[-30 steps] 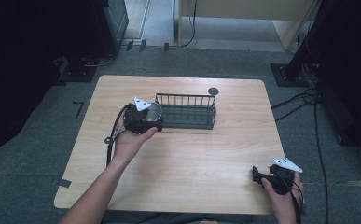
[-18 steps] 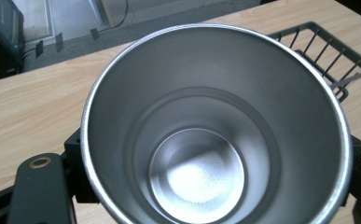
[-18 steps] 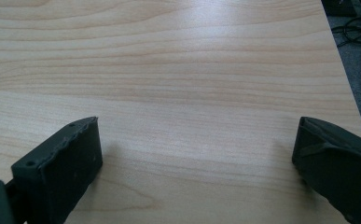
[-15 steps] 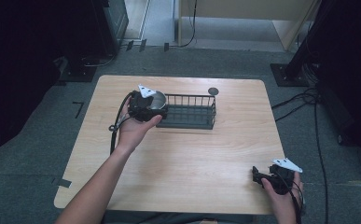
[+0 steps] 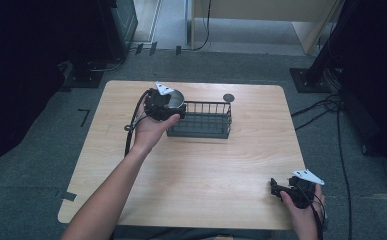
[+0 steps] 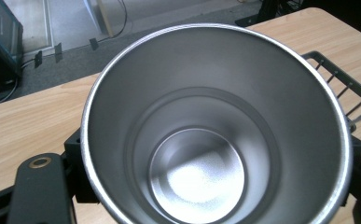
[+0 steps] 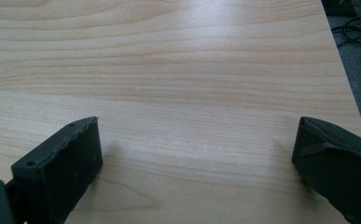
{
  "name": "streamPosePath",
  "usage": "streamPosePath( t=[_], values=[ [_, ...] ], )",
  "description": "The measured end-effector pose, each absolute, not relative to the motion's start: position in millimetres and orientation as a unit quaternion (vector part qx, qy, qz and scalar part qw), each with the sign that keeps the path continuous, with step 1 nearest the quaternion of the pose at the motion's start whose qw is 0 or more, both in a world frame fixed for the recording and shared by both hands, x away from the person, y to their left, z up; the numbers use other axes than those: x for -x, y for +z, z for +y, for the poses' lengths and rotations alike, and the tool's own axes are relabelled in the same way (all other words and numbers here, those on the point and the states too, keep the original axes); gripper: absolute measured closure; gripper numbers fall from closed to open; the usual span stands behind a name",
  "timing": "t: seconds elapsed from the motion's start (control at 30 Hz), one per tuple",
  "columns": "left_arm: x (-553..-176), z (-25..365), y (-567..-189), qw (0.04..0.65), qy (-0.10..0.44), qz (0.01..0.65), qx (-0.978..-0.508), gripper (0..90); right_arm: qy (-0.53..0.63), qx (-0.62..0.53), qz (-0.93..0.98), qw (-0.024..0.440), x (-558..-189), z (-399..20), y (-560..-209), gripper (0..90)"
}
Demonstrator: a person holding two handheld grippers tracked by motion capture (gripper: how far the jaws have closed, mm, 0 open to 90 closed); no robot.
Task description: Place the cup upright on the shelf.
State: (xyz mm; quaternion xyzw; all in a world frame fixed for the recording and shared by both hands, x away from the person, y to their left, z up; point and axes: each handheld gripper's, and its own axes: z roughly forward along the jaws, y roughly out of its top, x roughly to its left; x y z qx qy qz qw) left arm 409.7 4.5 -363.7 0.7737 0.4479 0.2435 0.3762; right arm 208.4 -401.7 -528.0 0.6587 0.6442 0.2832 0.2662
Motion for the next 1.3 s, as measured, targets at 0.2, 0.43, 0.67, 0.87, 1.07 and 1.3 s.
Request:
streamPosePath(
  t=[0.2,0.43,0.67,0.87,1.07,1.3],
  values=[
    [-420,1,-368,0.375,0.243,0.451,-0.773,19.1,0.283,-0.659,0.644,0.266,-208,-402,-528,0.9],
    [-431,-5,-373,0.376,0.244,0.449,-0.773,19.0,0.283,-0.659,0.644,0.266,-208,-402,-528,0.9],
    [-440,-11,-383,0.367,0.241,0.45,-0.777,19.0,0.283,-0.659,0.644,0.266,-208,-402,-528,0.9],
    [-445,-14,-392,0.36,0.238,0.455,-0.779,19.0,0.283,-0.659,0.644,0.266,-208,-402,-528,0.9],
    [-449,-18,-402,0.354,0.232,0.455,-0.784,19.0,0.283,-0.659,0.644,0.266,-208,-402,-528,0.9],
    [-449,-20,-413,0.346,0.226,0.46,-0.786,19.0,0.283,-0.659,0.644,0.266,-208,-402,-528,0.9]
  ],
)
